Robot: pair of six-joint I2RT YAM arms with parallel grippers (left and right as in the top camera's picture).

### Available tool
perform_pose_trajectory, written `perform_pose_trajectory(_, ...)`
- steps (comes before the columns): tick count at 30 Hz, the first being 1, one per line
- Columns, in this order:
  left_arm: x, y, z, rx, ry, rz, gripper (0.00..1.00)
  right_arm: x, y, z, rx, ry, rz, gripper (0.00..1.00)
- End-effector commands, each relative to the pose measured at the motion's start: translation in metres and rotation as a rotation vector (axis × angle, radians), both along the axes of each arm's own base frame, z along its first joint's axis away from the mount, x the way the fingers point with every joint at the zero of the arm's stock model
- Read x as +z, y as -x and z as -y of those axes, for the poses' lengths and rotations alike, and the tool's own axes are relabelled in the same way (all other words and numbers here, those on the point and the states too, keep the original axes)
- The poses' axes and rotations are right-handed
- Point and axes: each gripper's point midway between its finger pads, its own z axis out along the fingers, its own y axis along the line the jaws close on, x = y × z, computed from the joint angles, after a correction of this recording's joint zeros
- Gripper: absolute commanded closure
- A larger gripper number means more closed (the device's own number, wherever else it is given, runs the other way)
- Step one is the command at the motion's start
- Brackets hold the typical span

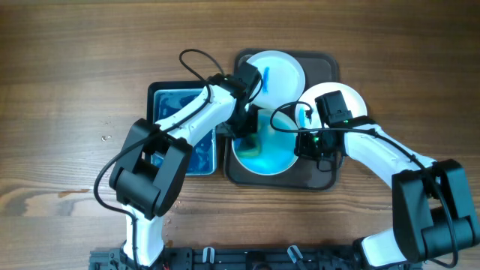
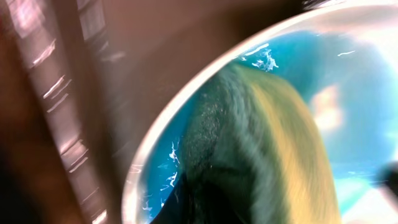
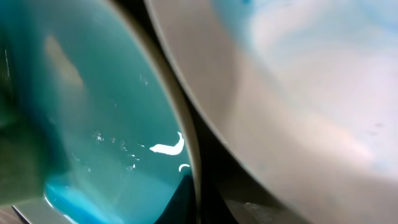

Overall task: Clean dirty plates on tray and stack at the side
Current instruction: 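Scrub the lower-middle plate with the sponge in the left gripper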

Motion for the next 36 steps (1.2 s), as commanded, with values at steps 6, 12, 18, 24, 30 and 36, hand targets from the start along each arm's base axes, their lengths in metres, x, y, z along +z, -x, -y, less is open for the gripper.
perform_pose_trajectory(6,-0.011,0.036,0.104,-0.164,0.329,-0.068,0.96,-0.020,0.012,0.014,-0.004,0.082,-0.045,0.96)
perform_pose_trajectory(12,-0.003,0.065,0.137,-0.227,0.493,-0.185,0.96,-0.020,0.012,0.014,-0.004,0.083,-0.045,0.96)
perform_pose_trajectory(18,-0.014,0.065,0.104,-0.152,0.367,-0.240,0.96,-0.020,0.012,0.014,-0.005,0.083,-0.048,0.96)
perform_pose_trajectory(24,-0.033,0.041,0.021,-0.058,0.037,-0.174,0.96,-0.020,0.012,0.014,-0.005,0.083,-0.048,0.96)
perform_pose_trajectory(30,-0.027,0.012,-0.053,-0.010,-0.236,-0.064,0.96,-0.020,0.012,0.014,-0.005,0.083,-0.048,0.96)
perform_pose_trajectory(36,-0.011,-0.005,-0.079,0.030,-0.322,0.020,0.96,-0.020,0.012,0.014,-0.004,0.083,-0.048,0.96)
